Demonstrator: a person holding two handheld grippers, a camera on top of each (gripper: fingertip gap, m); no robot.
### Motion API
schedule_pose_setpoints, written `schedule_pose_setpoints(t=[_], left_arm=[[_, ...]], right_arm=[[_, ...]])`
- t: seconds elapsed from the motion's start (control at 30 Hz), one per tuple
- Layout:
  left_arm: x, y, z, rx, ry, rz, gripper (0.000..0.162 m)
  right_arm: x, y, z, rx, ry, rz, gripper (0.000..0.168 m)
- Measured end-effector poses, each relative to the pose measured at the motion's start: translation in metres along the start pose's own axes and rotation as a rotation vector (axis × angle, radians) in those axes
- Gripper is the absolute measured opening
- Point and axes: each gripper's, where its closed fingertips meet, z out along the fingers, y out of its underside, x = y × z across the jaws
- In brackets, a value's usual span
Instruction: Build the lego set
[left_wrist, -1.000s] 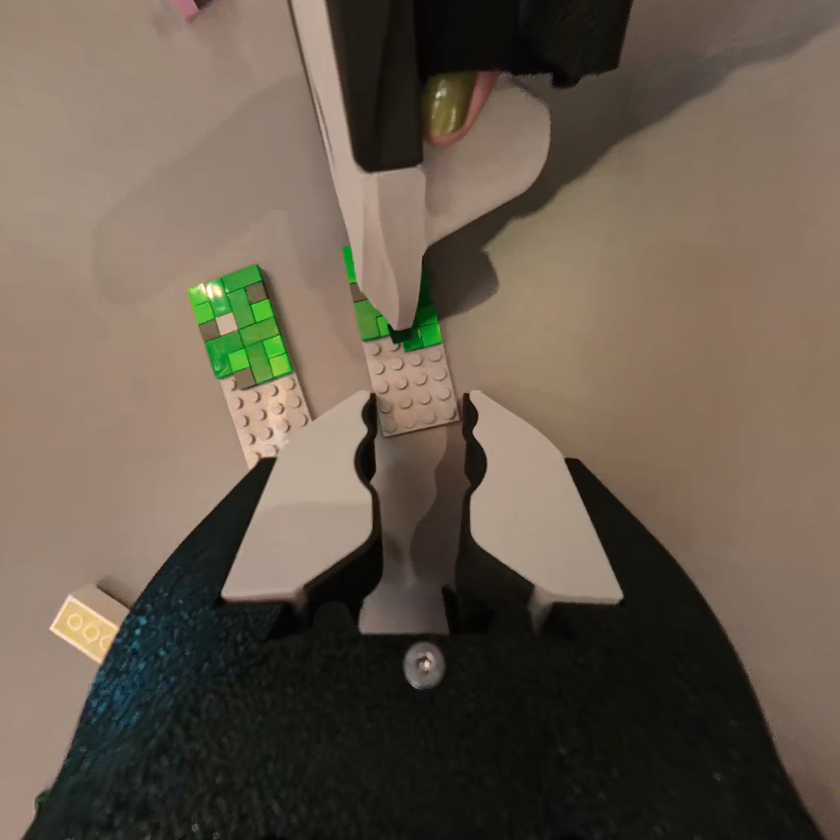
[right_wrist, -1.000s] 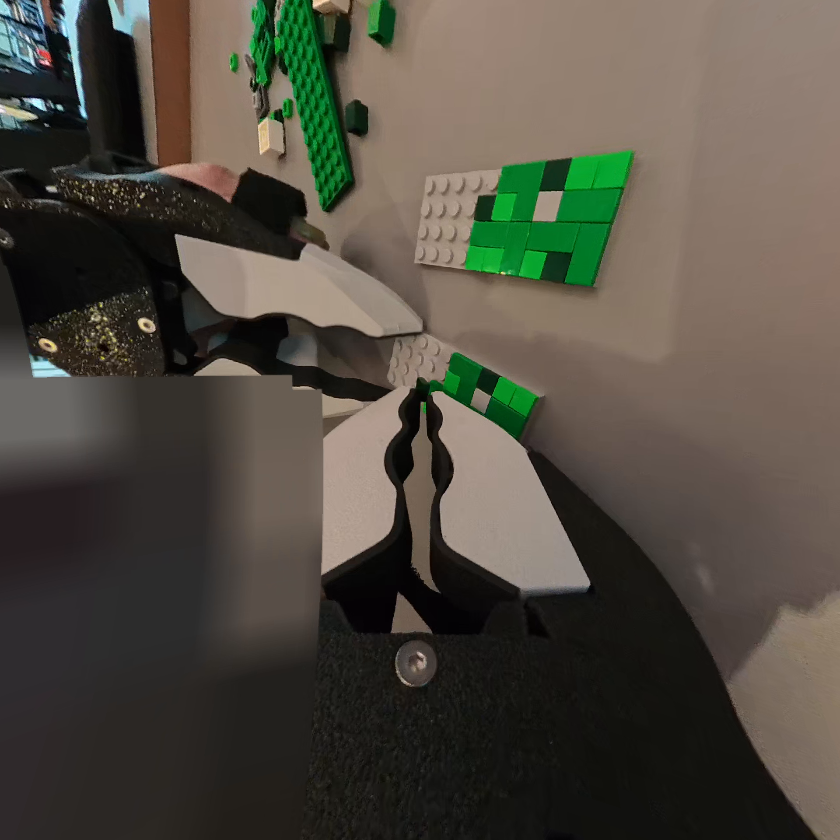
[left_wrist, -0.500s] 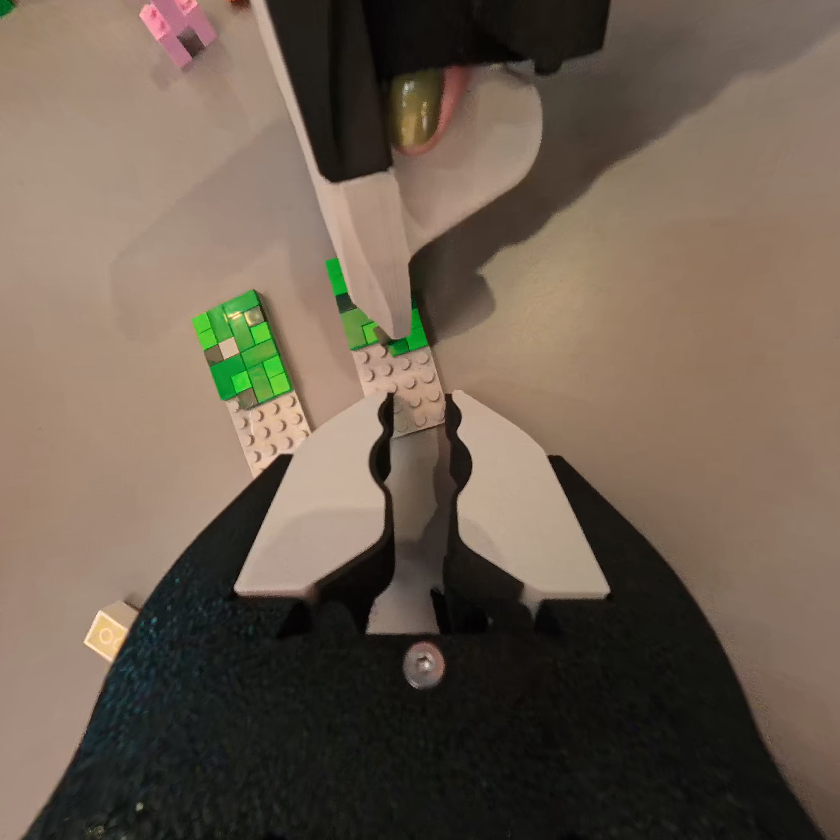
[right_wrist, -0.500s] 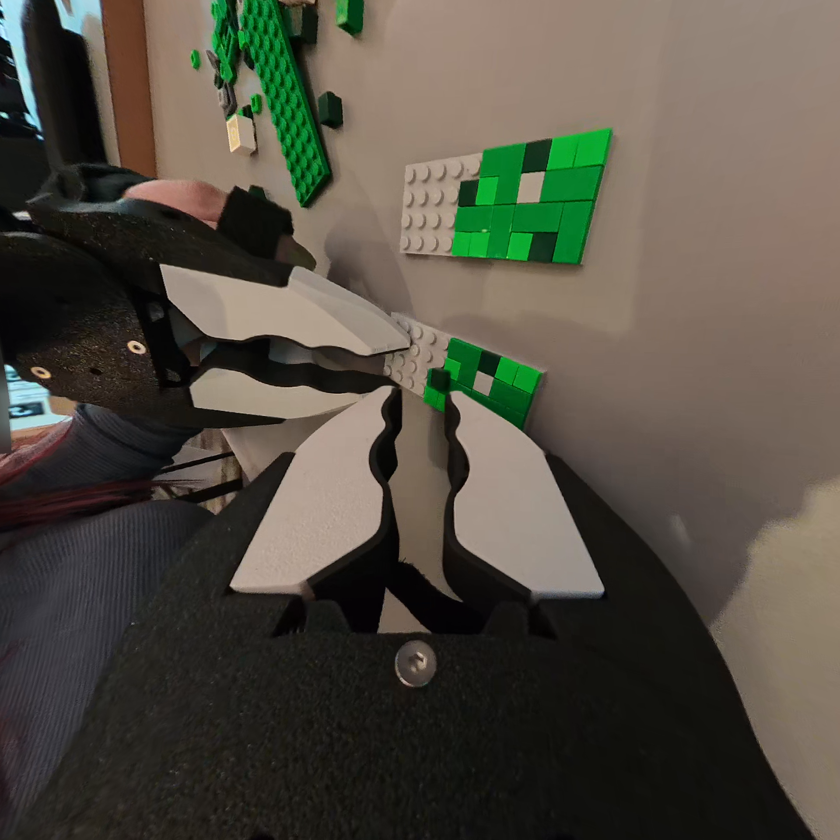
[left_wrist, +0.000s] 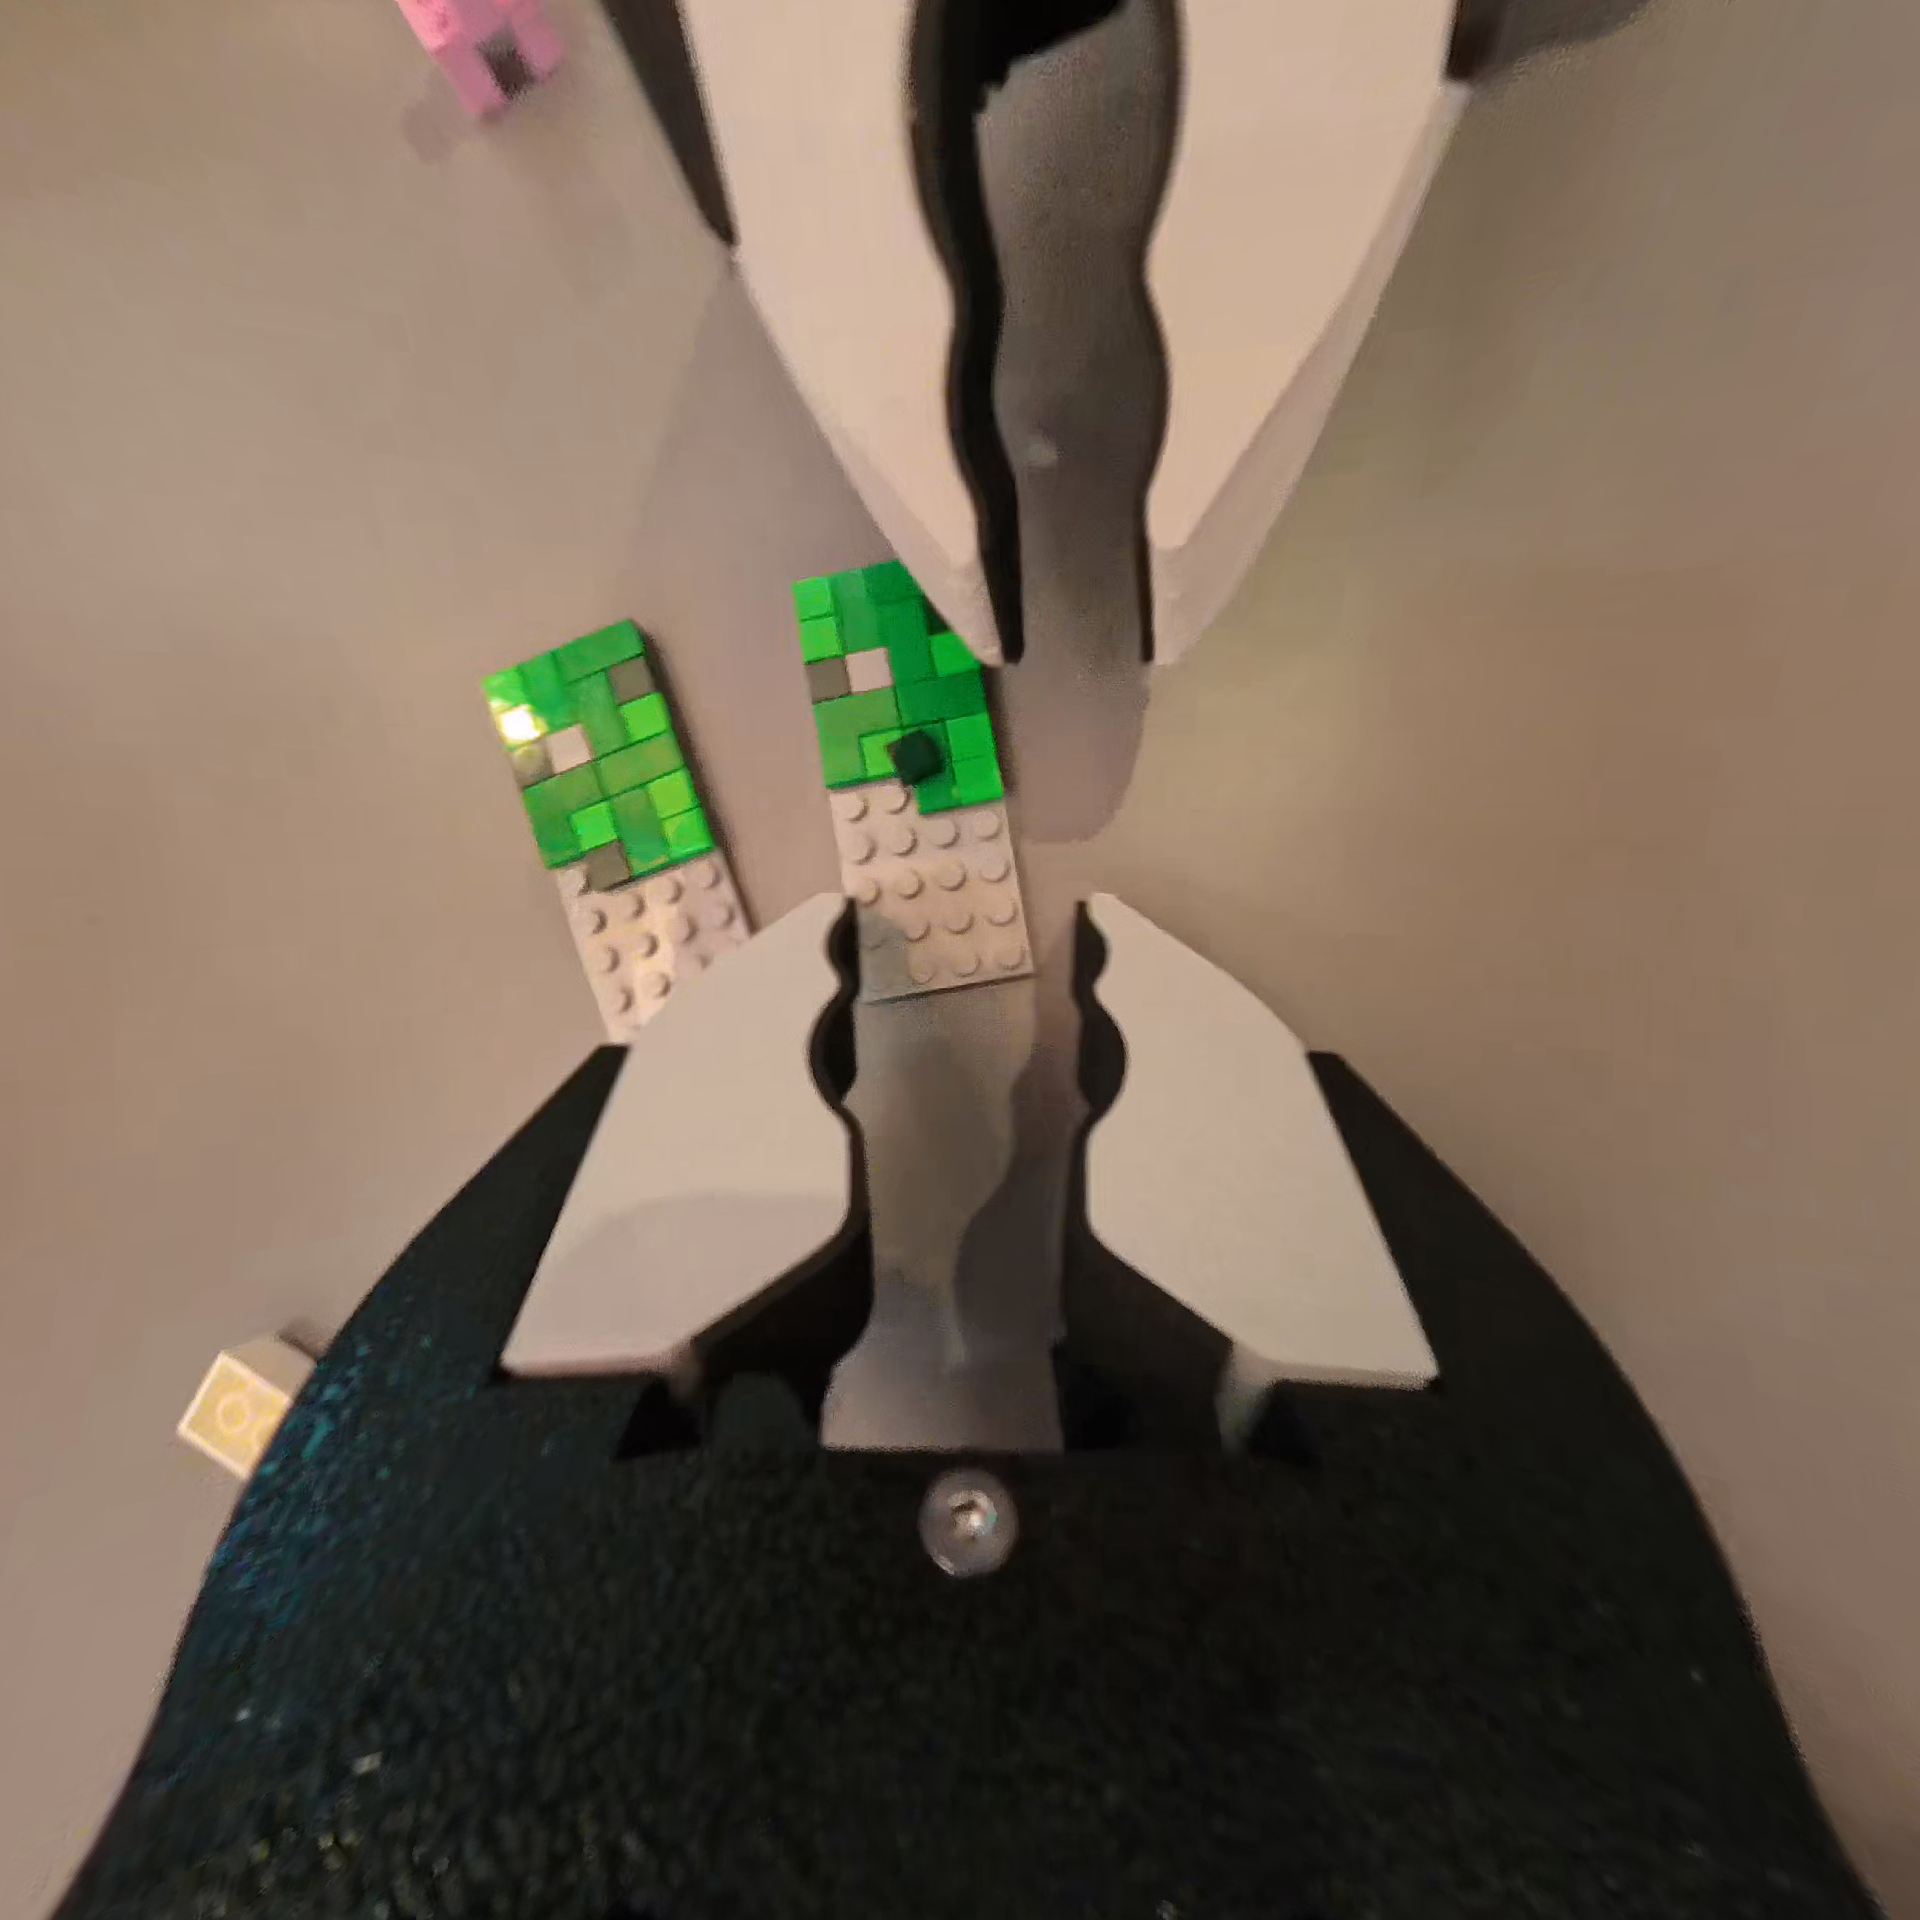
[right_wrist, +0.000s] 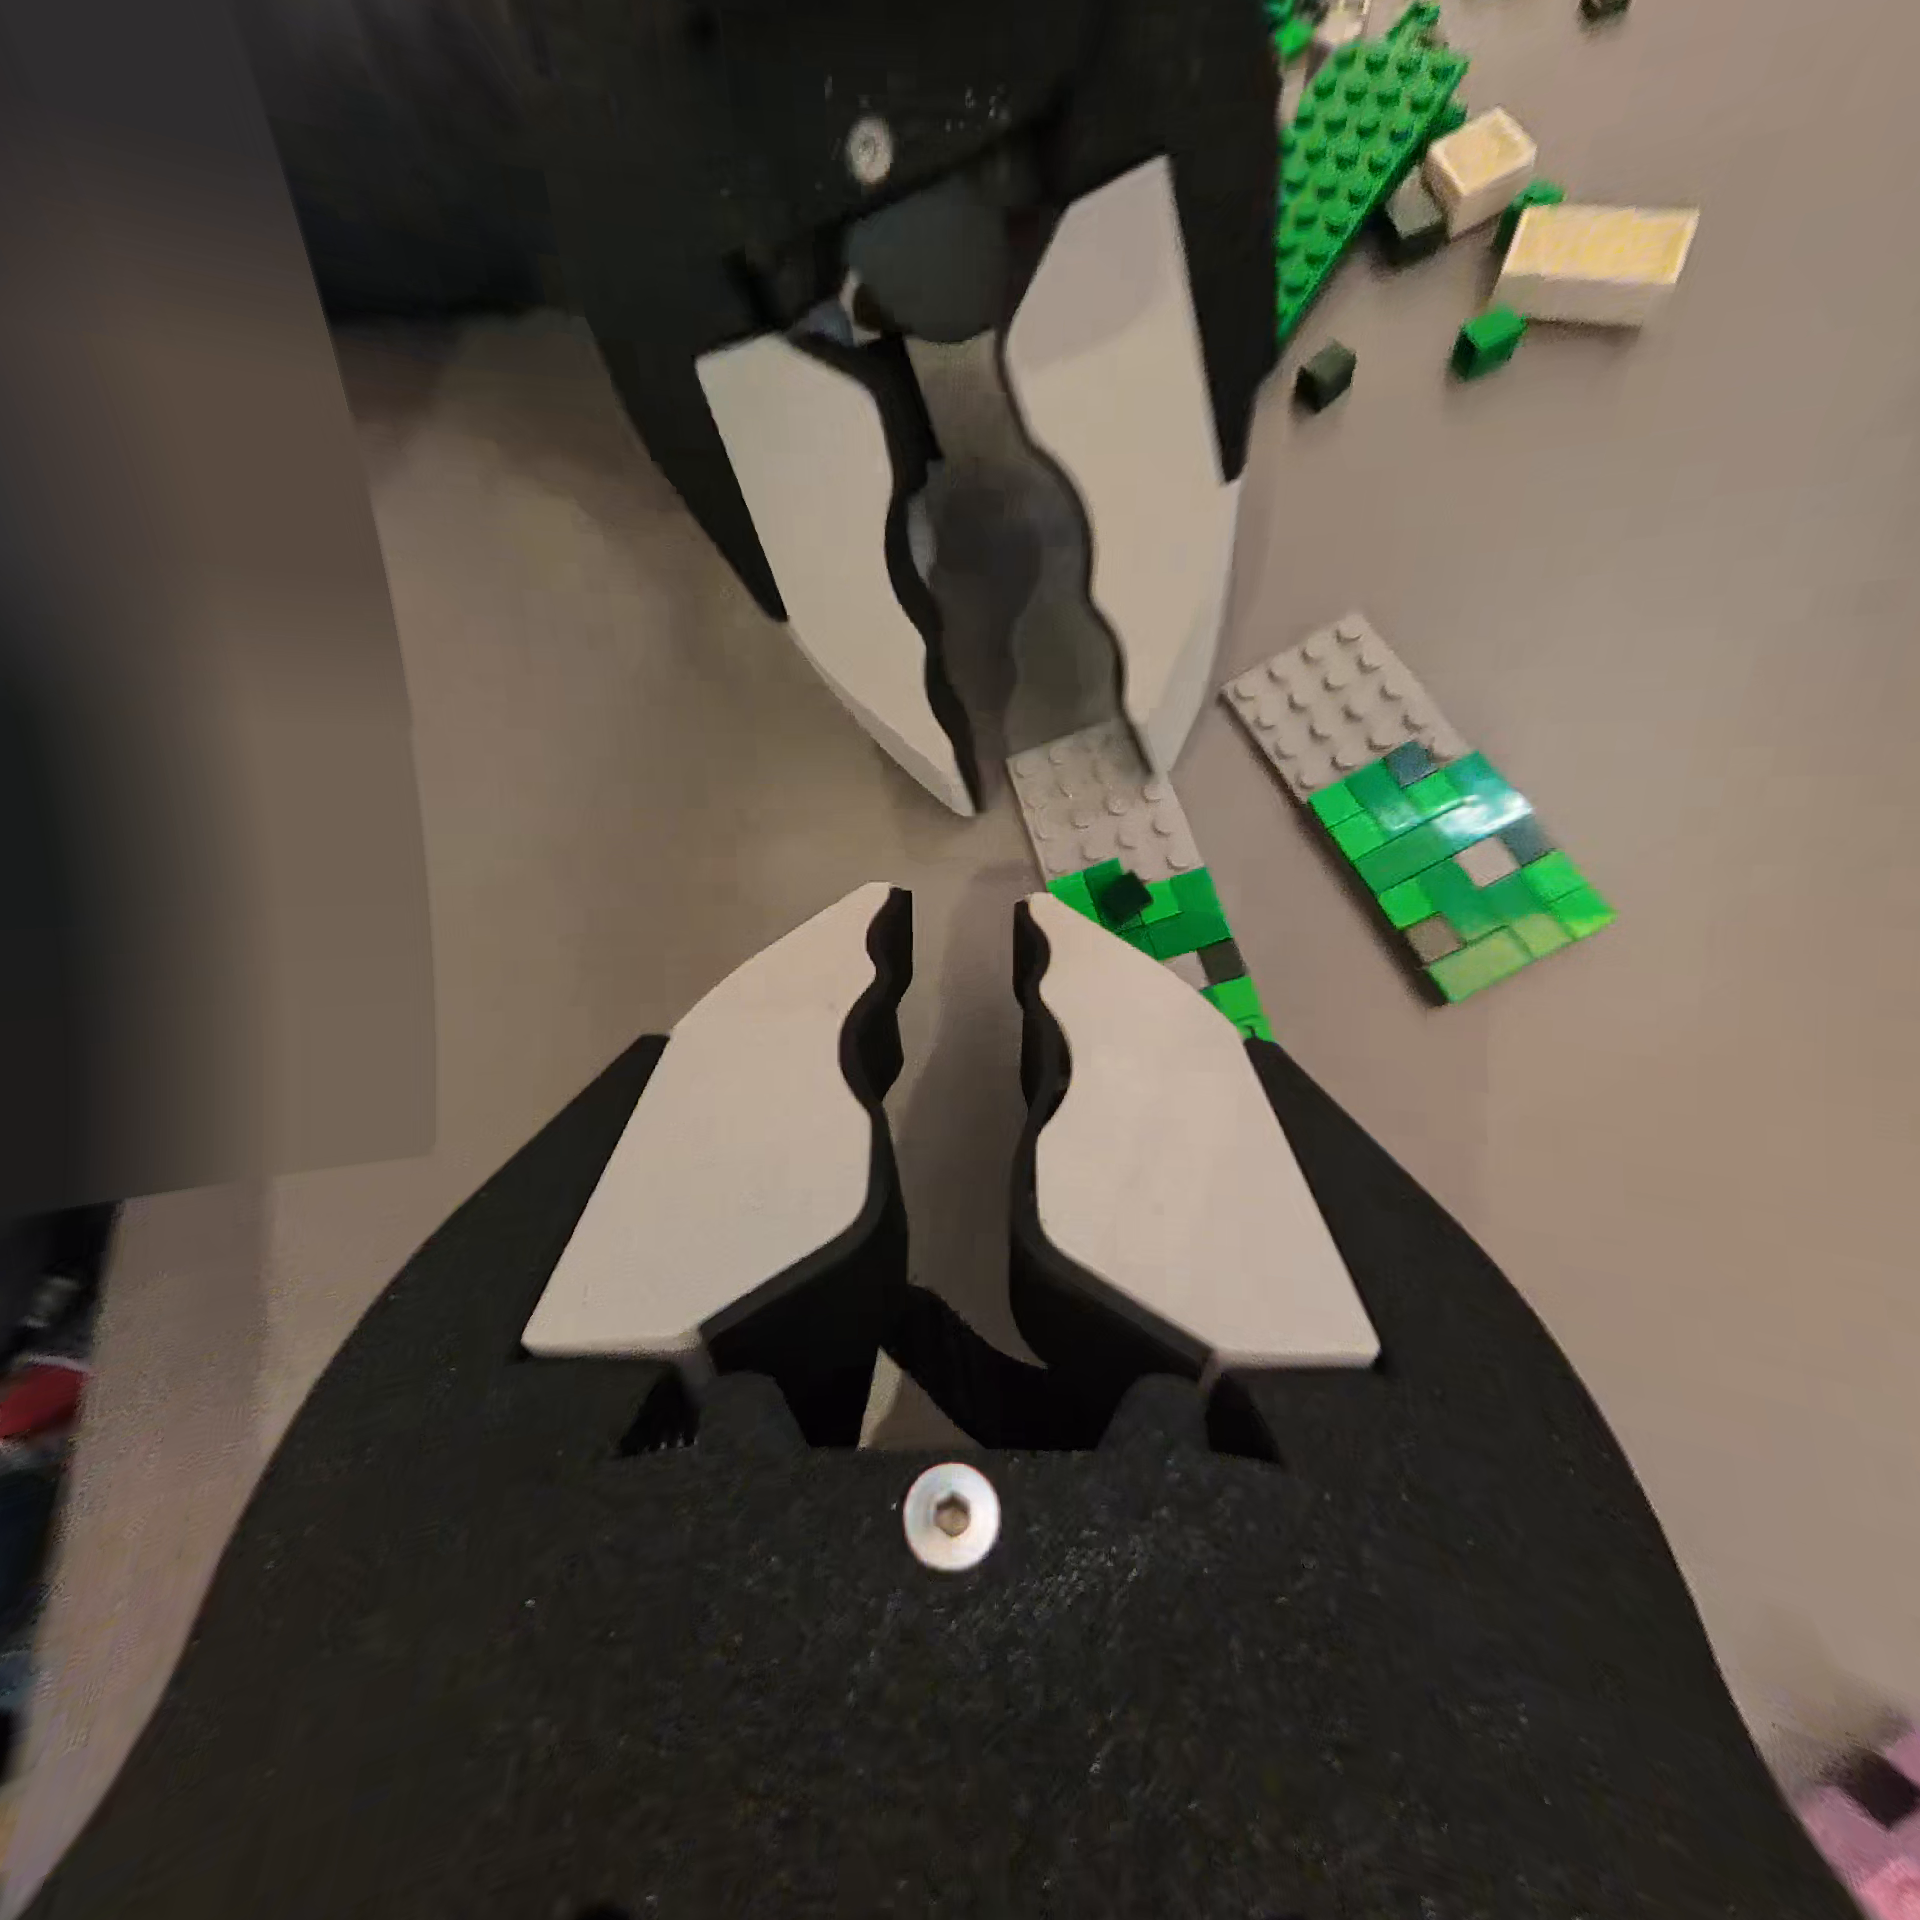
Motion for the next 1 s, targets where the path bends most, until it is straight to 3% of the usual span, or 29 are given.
schedule_pose_setpoints(t=[0.07,0.3,0.5,0.57,0.73,1.0], left_arm=[[-0.005,-0.003,-0.006,0.048,0.002,-0.044,0.051],[0.001,0.006,0.002,-0.005,0.054,-0.073,0.056],[0.003,0.003,0.004,-0.044,0.033,-0.104,0.048],[0.004,0.002,0.005,-0.034,0.034,-0.095,0.033],[0.004,0.001,0.005,-0.009,0.043,-0.081,0.032],[0.003,-0.004,0.007,0.078,0.039,-0.067,0.032]], right_arm=[[0.006,0.001,-0.003,0.012,0.031,-0.104,0.021],[0.025,0.003,-0.004,-0.023,0.083,-0.323,0.021],[0.024,0.002,0.005,-0.017,0.001,-0.445,0.021],[0.025,0.005,0.008,-0.033,-0.031,-0.453,0.02],[0.029,0.012,0.016,-0.051,-0.074,-0.465,0.019],[0.03,0.01,0.014,-0.003,-0.039,-0.461,0.0]])
